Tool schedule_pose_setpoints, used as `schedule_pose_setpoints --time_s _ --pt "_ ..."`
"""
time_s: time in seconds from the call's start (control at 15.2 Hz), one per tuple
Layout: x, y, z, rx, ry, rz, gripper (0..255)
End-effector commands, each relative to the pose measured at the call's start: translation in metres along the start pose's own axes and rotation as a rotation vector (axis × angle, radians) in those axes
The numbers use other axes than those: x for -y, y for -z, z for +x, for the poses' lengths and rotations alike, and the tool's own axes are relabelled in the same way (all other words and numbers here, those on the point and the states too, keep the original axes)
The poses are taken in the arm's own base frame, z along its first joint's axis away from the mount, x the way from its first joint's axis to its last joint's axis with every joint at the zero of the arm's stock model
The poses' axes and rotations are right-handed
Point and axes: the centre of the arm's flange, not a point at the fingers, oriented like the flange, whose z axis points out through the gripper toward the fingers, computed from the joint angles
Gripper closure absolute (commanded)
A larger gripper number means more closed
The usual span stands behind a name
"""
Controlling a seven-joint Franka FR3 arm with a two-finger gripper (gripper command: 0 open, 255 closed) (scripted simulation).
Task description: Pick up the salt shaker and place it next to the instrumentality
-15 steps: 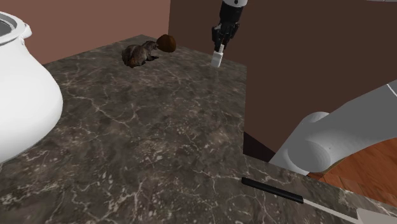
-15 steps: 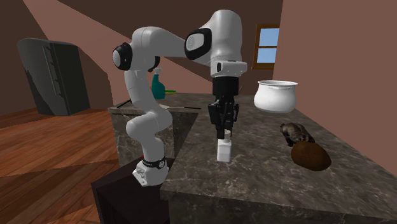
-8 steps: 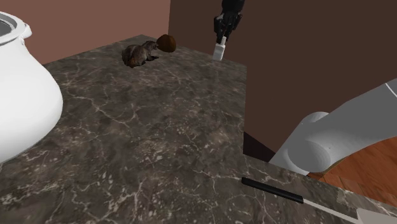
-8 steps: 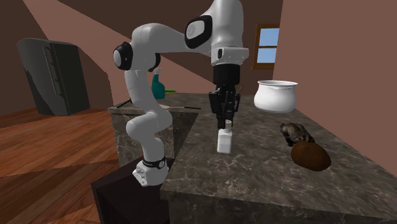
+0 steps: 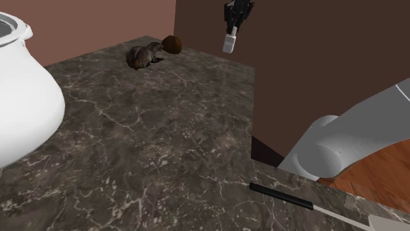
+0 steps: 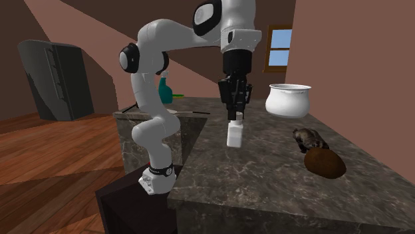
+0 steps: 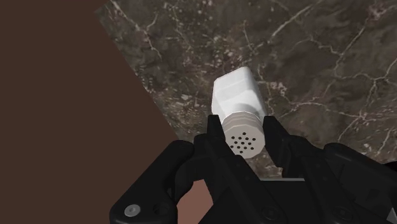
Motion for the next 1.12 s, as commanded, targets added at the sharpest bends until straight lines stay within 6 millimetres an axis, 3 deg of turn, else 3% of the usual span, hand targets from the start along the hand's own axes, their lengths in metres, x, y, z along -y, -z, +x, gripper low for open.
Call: schedule_pose_setpoints --time_s 0.0,1.06 --pt "-0.001 0.011 0.001 0.000 0.000 0.000 255" --pt "-0.017 0.089 0.013 0.000 0.000 0.000 255"
